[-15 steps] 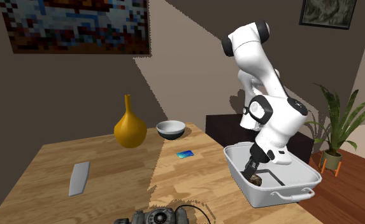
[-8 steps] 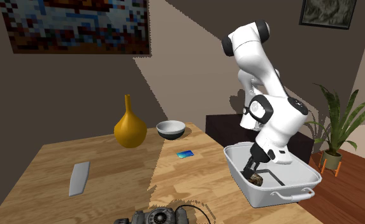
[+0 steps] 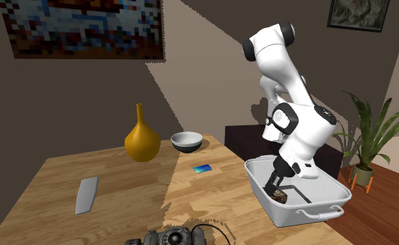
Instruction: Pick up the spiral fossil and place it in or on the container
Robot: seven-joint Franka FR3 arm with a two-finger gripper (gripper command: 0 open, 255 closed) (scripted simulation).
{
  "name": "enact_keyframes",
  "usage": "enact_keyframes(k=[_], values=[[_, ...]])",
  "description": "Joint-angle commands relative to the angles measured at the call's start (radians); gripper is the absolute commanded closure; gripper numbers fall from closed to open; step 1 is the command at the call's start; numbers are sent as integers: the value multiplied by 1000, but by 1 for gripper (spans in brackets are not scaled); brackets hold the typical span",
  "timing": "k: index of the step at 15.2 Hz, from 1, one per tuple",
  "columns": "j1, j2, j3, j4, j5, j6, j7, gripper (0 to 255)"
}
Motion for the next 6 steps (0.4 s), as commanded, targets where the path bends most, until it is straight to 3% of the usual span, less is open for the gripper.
enact_keyframes(k=[1,6], values=[[-3,2,0,0,6,-4,-5,255],[-28,-54,34,-16,48,-29,-37,255]])
